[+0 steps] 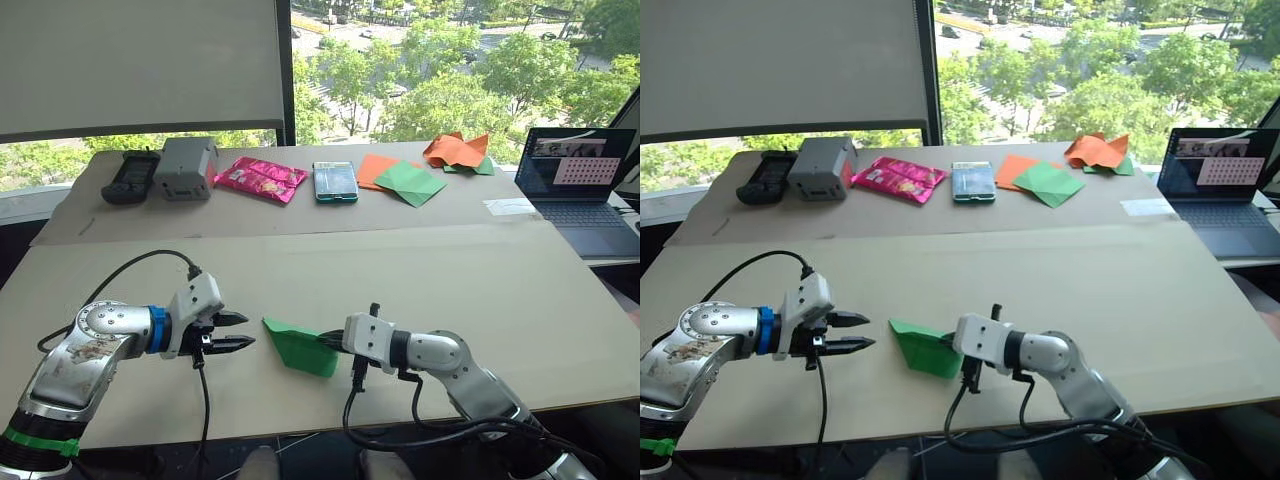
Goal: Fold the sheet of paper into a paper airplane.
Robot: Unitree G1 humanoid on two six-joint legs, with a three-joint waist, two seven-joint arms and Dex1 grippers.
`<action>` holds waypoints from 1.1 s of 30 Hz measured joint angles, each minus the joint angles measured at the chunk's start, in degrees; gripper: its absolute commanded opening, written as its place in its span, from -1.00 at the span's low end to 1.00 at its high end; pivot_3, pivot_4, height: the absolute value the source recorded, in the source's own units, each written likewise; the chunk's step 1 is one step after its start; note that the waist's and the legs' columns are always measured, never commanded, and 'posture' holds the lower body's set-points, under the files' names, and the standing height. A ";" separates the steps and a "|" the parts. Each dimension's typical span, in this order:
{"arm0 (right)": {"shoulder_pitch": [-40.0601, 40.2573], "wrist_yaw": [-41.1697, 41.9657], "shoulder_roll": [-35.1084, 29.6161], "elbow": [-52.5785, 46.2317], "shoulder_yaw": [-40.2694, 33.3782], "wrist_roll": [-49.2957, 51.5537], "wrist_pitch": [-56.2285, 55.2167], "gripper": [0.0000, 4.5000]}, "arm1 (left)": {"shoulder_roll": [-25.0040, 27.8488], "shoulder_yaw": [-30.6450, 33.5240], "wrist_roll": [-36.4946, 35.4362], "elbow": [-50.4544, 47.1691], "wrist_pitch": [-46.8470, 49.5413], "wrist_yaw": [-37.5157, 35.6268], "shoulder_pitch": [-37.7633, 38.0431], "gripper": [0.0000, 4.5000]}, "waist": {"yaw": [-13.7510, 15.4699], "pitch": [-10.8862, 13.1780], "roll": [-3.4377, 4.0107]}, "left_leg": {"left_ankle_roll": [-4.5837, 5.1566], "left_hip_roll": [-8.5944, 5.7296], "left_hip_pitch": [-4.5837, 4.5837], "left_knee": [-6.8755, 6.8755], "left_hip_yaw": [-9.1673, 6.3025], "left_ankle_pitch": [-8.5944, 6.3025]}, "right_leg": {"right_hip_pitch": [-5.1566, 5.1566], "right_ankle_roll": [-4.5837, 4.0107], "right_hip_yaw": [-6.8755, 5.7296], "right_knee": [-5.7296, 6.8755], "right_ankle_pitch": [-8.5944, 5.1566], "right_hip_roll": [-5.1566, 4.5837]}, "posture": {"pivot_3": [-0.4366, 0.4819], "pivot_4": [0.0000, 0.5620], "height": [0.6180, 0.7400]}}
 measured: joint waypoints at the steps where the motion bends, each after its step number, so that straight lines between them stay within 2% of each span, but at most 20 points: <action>1: -0.01 1.22 0.00 0.04 -0.06 1.22 0.00 -0.98 | -0.48 0.14 -0.32 1.56 -0.68 0.10 -0.07 -0.01 | -0.03 0.00 -0.01 | 0.02 0.00 0.00 0.00 0.00 0.01 | 0.00 0.00 0.00 0.01 0.00 0.01 | -0.05 -0.47 0.68; 7: -3.66 9.19 -1.58 4.45 -0.92 5.30 -0.94 -0.98 | -0.63 -0.49 -0.80 5.40 -3.62 -0.90 -2.82 -0.01 | -0.08 0.00 -0.01 | 0.39 0.00 0.03 0.00 0.01 0.24 | 0.09 0.00 0.00 0.04 0.00 0.02 | -0.05 -0.47 0.68; 12: -7.26 16.46 -2.11 9.06 -1.95 8.40 -1.83 -0.98 | -1.26 -4.82 1.21 7.42 -7.93 -1.92 -3.49 -0.01 | -0.22 0.00 0.00 | 0.40 0.00 0.17 -0.01 0.01 0.25 | 0.25 0.00 0.01 0.16 0.01 0.03 | -0.05 -0.47 0.68; 16: -8.06 19.09 -2.06 11.40 -1.93 8.34 -2.16 -0.98 | -2.90 -6.99 2.23 8.49 -10.02 -1.84 -3.57 -0.01 | -0.09 -0.01 -0.01 | 0.42 0.00 0.13 0.00 0.01 0.25 | 0.28 0.00 0.01 0.40 0.01 0.04 | -0.05 -0.47 0.68; 19: -8.08 19.83 -1.39 11.94 -1.93 8.31 -2.44 -1.00 | -4.60 -8.40 2.46 9.95 -11.34 -1.84 -4.14 -0.38 | -0.07 -0.01 -0.02 | 0.42 -0.01 0.16 0.03 0.01 0.26 | 0.28 -0.01 0.01 0.67 0.00 0.05 | -0.05 -0.47 0.68; 23: -8.07 19.94 -1.02 11.94 -1.93 8.30 -2.44 -1.00 | -5.76 -10.04 2.57 10.13 -12.53 -2.23 -4.41 -0.99 | -0.16 -0.01 -0.01 | 0.42 -0.01 0.22 0.02 0.00 0.26 | 0.27 -0.01 0.01 0.73 0.00 0.06 | -0.05 -0.47 0.68; 33: -8.03 19.51 -0.88 11.89 -1.92 8.23 -1.83 -1.00 | -6.33 -13.99 6.62 12.32 -16.86 -2.05 -4.41 -1.00 | -0.13 -0.01 -0.01 | 0.41 -0.01 0.30 0.02 0.00 0.25 | 0.26 -0.01 0.03 0.72 0.00 0.05 | -0.05 -0.47 0.68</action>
